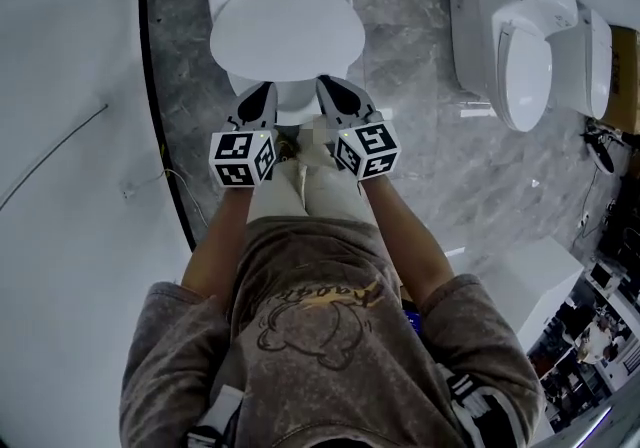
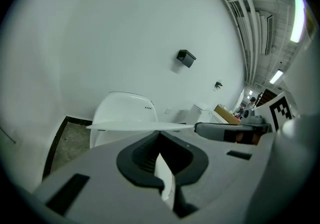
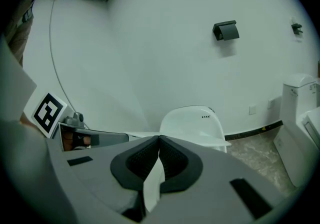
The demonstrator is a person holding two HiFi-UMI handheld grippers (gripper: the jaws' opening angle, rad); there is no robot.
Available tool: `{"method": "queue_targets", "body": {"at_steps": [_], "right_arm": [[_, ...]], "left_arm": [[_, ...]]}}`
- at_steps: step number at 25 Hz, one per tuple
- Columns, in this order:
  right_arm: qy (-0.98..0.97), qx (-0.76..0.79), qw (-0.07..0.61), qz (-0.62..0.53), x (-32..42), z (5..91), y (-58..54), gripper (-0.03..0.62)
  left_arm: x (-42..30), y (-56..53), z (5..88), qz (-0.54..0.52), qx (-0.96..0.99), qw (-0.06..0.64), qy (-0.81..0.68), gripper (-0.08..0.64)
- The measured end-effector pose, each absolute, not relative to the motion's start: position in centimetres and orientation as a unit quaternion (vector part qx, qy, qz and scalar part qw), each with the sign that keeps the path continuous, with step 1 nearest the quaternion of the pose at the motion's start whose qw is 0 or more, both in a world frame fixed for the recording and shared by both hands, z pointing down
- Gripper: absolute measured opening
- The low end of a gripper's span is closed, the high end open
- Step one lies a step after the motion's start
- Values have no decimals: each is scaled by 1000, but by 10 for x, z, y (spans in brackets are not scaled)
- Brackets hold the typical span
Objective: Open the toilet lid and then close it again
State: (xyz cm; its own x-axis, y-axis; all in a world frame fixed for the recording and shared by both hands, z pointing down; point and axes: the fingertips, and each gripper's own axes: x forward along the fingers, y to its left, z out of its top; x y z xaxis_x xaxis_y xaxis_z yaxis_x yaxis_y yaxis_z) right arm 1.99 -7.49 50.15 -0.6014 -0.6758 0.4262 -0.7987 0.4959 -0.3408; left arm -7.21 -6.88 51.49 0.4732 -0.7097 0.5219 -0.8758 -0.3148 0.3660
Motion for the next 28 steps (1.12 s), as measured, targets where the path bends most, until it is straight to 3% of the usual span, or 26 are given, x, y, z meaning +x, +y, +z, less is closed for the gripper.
{"method": "queue_targets", "body": {"at_steps": [7, 28], "right_arm": [[-869, 400, 80, 282, 20, 452, -144, 26], [-850, 435, 119, 271, 1, 409, -325, 26]], "left_arm": [[-76, -138, 464, 139, 789, 304, -515, 8], [-93, -322, 421, 147, 796, 288, -511, 9]]}}
